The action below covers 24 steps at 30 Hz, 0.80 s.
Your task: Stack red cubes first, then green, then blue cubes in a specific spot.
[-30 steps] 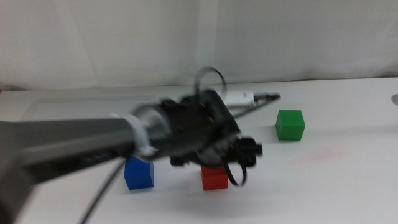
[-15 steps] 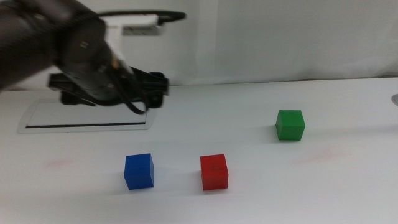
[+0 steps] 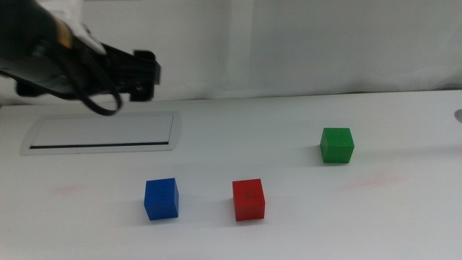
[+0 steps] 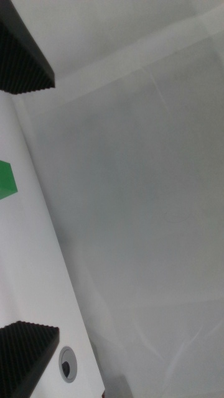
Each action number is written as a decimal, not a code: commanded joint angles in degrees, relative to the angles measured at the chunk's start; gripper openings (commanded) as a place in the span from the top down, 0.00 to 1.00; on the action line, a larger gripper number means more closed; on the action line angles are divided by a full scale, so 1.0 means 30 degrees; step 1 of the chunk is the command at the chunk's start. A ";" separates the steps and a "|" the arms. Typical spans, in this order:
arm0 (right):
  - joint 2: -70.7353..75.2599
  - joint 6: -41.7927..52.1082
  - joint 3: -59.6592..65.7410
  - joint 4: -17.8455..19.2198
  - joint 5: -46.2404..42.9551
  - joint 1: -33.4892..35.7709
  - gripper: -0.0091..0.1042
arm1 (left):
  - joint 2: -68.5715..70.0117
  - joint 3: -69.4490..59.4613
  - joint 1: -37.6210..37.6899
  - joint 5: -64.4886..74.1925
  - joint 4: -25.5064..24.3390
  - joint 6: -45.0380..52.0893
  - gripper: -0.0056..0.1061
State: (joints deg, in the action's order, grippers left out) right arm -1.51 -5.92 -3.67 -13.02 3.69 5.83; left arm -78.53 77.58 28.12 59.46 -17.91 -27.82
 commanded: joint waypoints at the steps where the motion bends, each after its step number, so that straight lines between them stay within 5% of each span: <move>1: -0.0050 -0.0058 -0.0481 -0.0019 0.0257 -0.0060 0.01 | 0.0878 -0.0043 -0.0051 -0.0182 0.0251 0.0518 0.12; 7: -0.2289 -0.0021 -0.3493 -0.0019 0.2632 -0.0060 0.01 | 0.2754 -0.0711 -0.0051 -0.0221 0.0983 0.2120 0.12; 17: -1.1367 0.0151 -1.1501 0.2207 0.8471 -0.0060 0.01 | 0.7398 -0.5704 -0.0051 -0.3052 0.2325 0.1736 0.12; 24: -1.8025 0.1129 -1.6699 0.1864 1.1412 -0.0060 0.01 | 0.8039 -0.6112 -0.0051 -0.3015 0.4429 0.4151 0.12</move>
State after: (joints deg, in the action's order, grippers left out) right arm -51.83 -3.68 -50.76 -7.15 35.06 5.83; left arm -54.63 59.44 28.03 51.44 -6.71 -17.19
